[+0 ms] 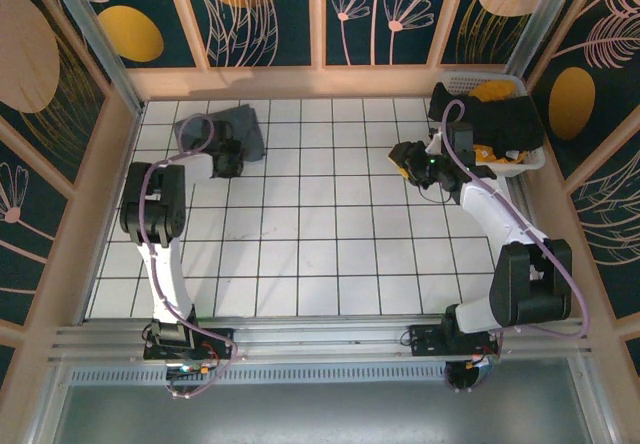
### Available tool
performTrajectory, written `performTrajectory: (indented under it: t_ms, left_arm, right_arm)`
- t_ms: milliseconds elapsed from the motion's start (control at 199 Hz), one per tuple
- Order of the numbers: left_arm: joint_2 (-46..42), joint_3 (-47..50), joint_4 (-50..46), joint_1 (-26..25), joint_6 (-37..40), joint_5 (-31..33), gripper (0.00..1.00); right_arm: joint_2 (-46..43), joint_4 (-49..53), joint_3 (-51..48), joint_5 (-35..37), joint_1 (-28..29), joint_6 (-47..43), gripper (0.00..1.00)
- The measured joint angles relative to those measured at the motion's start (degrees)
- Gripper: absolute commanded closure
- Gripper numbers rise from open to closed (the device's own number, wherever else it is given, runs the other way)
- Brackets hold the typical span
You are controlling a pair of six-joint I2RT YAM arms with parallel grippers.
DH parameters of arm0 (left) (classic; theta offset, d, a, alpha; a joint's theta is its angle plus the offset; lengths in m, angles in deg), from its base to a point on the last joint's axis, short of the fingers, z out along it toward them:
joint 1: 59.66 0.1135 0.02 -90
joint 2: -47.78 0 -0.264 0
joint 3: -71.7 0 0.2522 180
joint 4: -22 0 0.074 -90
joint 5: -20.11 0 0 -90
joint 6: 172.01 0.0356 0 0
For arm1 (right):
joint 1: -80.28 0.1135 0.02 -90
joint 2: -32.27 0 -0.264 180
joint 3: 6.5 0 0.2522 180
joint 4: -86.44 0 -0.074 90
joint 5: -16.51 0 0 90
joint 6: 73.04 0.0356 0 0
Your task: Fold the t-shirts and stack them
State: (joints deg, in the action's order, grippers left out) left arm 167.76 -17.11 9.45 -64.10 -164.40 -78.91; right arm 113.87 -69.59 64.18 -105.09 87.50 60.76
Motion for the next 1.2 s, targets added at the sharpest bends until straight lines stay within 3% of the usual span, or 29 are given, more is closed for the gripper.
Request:
performTrajectory:
  t_ms: [371, 943, 973, 1108, 1118, 1133, 1138, 1203]
  left_arm:
    - [1.9, -7.3, -10.7, 9.9, 25.1, -0.8, 1.00]
    - [3.3, -11.5, -15.6, 11.9, 35.4, 2.7, 1.00]
    - [3.3, -11.5, -15.6, 11.9, 35.7, 2.7, 0.93]
    - [2.8, -11.2, -16.0, 11.9, 36.5, 2.7, 0.42]
    - [2.6, -11.1, -16.0, 11.9, 36.5, 2.7, 0.34]
    - [2.2, -10.8, -16.0, 12.0, 36.5, 2.6, 0.09]
    - [2.1, -10.7, -16.0, 12.0, 36.5, 2.6, 0.05]
    - [-0.7, -8.3, -15.8, 12.0, 35.8, 2.2, 0.01]
  right_arm:
    - [2.8, -0.4, 0.5, -1.9, 2.0, -0.5, 0.56]
    - [2.1, -6.0, 1.1, -4.1, 3.3, -1.3, 0.57]
    - [1.9, -6.2, 1.1, -4.2, 3.3, -1.3, 0.57]
    - [0.9, -6.7, 1.1, -4.7, 3.3, -1.6, 0.51]
    - [0.8, -6.8, 1.1, -4.8, 3.3, -1.5, 0.50]
    - [0.8, -6.8, 1.1, -4.9, 3.3, -1.6, 0.49]
    - [0.7, -6.8, 1.1, -4.9, 3.3, -1.6, 0.49]
    - [0.5, -6.8, 1.3, -5.2, 3.3, -1.9, 0.41]
